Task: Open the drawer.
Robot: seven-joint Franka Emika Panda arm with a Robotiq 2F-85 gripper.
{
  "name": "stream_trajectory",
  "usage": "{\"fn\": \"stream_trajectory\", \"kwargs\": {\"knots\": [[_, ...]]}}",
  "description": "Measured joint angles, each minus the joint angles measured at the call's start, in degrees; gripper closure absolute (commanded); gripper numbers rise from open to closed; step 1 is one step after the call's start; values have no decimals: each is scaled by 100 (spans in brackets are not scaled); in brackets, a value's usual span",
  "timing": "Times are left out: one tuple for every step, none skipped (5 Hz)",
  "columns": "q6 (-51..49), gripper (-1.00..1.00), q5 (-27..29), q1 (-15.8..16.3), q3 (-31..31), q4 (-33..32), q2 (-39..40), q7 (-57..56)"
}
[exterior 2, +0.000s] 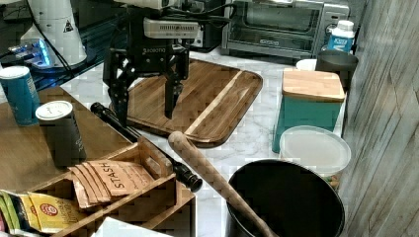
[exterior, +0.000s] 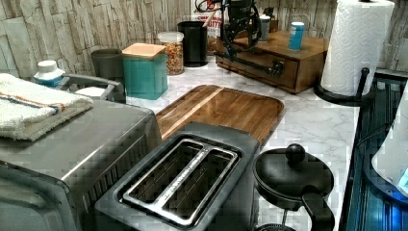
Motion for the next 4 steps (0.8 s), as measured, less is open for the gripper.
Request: {"fn": "stream_trajectory", "kwargs": {"knots": [[62,-100,-110,102,-90,-11,17,0],[389,-100,-68,110,-113,-22,78,0],[909,-100,-78,106,-115,-22,210,0],[1032,-100,-6,122,-105,-11,406,0]]}}
